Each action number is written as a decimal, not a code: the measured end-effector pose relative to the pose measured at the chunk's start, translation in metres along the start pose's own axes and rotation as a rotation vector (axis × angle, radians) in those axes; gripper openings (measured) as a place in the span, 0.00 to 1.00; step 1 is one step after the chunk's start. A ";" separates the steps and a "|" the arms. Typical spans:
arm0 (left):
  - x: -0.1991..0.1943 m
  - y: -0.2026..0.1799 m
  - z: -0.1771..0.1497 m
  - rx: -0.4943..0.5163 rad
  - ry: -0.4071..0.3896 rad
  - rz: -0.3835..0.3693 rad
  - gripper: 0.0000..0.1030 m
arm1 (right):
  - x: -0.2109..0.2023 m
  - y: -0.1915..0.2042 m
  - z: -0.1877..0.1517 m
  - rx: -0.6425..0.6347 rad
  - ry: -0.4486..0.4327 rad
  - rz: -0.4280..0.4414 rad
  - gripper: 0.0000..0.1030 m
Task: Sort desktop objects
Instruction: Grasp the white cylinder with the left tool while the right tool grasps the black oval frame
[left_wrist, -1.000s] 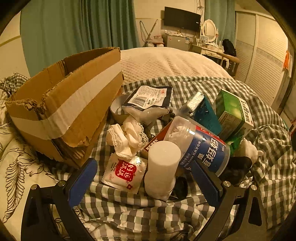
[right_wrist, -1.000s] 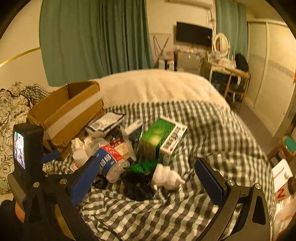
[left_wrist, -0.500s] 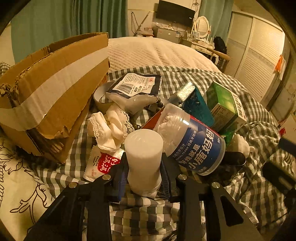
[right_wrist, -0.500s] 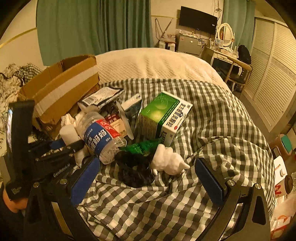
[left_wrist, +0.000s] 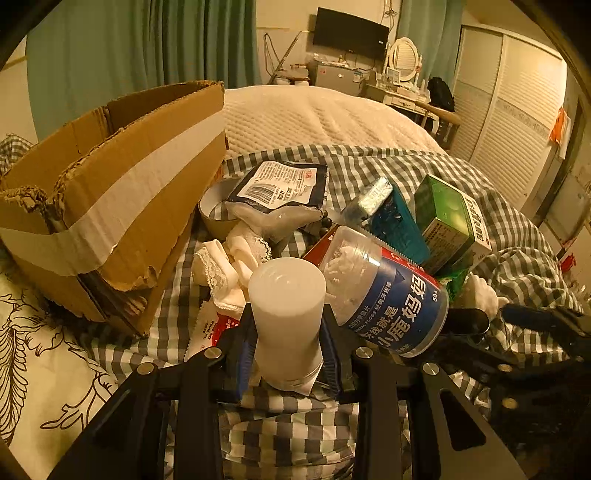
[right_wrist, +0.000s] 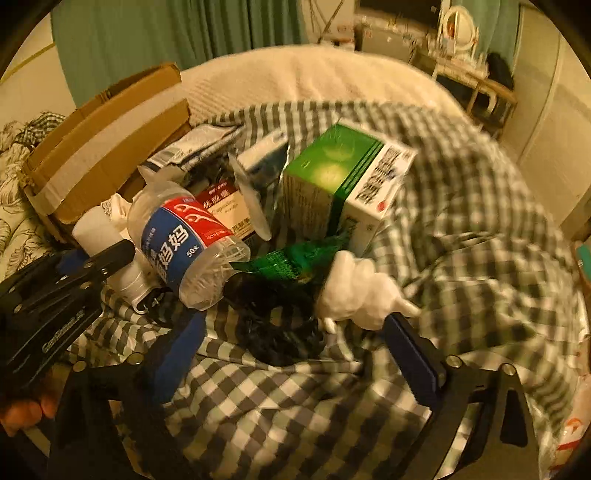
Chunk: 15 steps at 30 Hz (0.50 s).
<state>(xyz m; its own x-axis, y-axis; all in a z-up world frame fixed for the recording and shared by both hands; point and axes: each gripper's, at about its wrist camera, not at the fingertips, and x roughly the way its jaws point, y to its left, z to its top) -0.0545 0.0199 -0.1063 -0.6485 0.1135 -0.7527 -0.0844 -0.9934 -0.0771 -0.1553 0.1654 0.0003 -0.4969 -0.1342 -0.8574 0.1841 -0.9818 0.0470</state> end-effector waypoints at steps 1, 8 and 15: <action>0.001 0.000 0.000 -0.001 0.005 0.000 0.32 | 0.004 0.000 0.001 0.002 0.015 0.017 0.90; 0.010 0.002 -0.004 -0.019 0.040 -0.014 0.32 | 0.043 0.015 0.011 -0.065 0.106 0.027 0.89; 0.009 0.002 -0.004 -0.022 0.033 -0.016 0.32 | 0.065 0.025 0.005 -0.120 0.166 0.000 0.65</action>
<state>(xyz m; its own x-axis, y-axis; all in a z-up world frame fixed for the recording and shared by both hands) -0.0573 0.0192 -0.1159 -0.6219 0.1292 -0.7724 -0.0778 -0.9916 -0.1031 -0.1866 0.1314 -0.0517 -0.3524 -0.1005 -0.9304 0.2890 -0.9573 -0.0061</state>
